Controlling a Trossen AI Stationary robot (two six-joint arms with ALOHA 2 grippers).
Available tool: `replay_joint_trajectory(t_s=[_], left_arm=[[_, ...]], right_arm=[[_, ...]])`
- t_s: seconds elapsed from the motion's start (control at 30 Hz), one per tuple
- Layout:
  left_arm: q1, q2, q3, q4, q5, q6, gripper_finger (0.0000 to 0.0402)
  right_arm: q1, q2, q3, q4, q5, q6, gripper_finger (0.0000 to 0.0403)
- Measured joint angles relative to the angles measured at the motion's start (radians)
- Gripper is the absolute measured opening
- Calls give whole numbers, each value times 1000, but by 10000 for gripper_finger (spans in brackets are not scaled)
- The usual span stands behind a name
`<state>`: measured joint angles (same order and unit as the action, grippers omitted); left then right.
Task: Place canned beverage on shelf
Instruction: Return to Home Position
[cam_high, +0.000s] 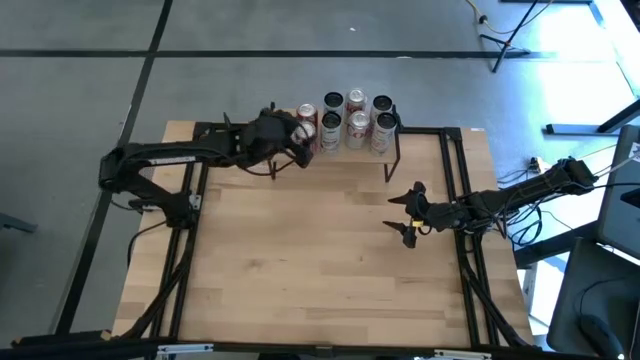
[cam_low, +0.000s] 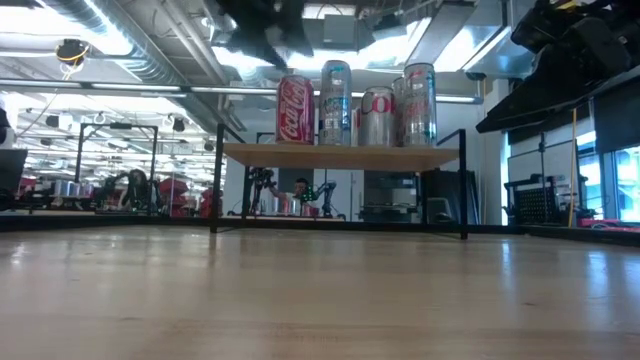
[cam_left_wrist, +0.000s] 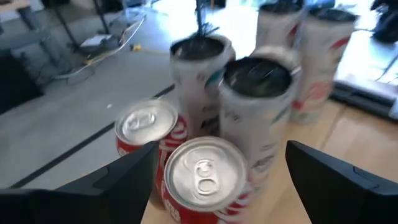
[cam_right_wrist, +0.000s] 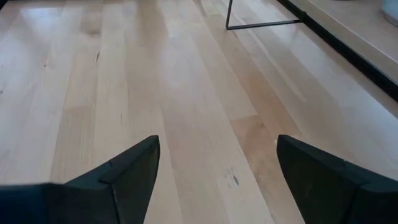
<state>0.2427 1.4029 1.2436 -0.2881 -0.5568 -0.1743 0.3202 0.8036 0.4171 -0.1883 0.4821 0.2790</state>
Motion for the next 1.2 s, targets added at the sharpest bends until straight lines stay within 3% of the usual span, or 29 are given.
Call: replay_joint_trajectory(t_s=[0.3, 0.53, 0.67, 0.9, 1.03, 1.2], left_arm=[[-169, -186, 10, -195, -9, 19, 323], [-314, -260, -161, -197, -25, -75, 225], [-371, -266, -309, -35, 49, -43, 142], [-401, -266, -578, 437, 333, 60, 18], [-401, -266, -717, 686, 451, 81, 8], [-401, -266, -844, 886, 489, 90, 12]], right_arm=[[0, 0, 0, 12, -5, 12, 309], [0, 0, 0, 12, -7, 26, 309], [0, 0, 0, 15, 9, 9, 309], [0, 0, 0, 19, 11, 3, 299], [0, 0, 0, 17, 6, -17, 260], [0, 0, -19, 19, 16, -38, 190]])
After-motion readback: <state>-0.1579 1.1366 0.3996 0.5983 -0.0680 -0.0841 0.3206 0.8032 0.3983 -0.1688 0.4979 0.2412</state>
